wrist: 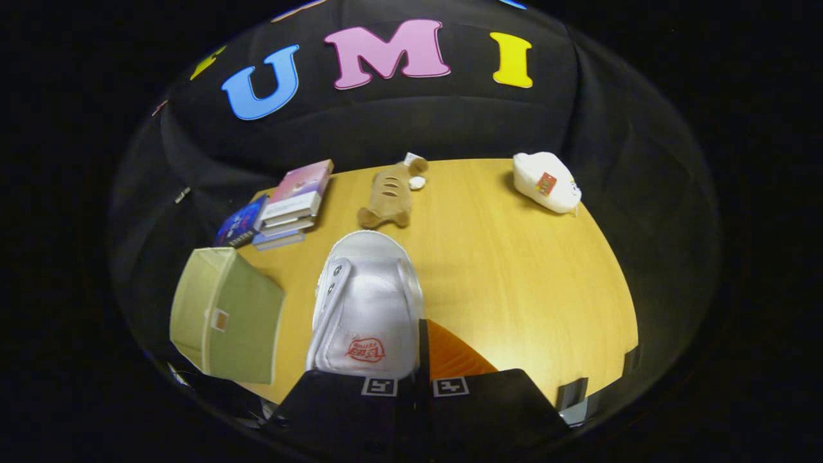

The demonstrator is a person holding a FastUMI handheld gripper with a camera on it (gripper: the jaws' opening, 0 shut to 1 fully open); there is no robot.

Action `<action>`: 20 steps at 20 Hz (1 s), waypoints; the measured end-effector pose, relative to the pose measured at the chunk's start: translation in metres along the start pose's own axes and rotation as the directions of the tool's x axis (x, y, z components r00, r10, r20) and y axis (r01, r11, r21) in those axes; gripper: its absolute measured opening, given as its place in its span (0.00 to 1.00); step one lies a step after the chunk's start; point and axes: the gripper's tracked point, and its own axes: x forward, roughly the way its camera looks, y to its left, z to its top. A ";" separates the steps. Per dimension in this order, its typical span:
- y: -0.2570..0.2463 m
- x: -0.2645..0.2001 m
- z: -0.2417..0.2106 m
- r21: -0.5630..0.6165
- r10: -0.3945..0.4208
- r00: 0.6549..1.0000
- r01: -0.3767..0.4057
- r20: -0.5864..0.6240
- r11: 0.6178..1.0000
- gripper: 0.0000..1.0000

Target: Open the storage box then place both shoes into the box .Put the left shoe in first, then the right shoe, with the right side of both shoes facing outward in a uniform manner.

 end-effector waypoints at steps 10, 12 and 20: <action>0.214 -0.014 0.020 0.050 0.126 0.987 -0.122 -0.102 0.991 0.05; 0.248 -0.006 0.012 0.043 0.128 0.983 -0.123 -0.134 0.991 0.05; 0.284 0.049 -0.045 -0.087 -0.060 0.968 0.039 -0.245 0.995 0.06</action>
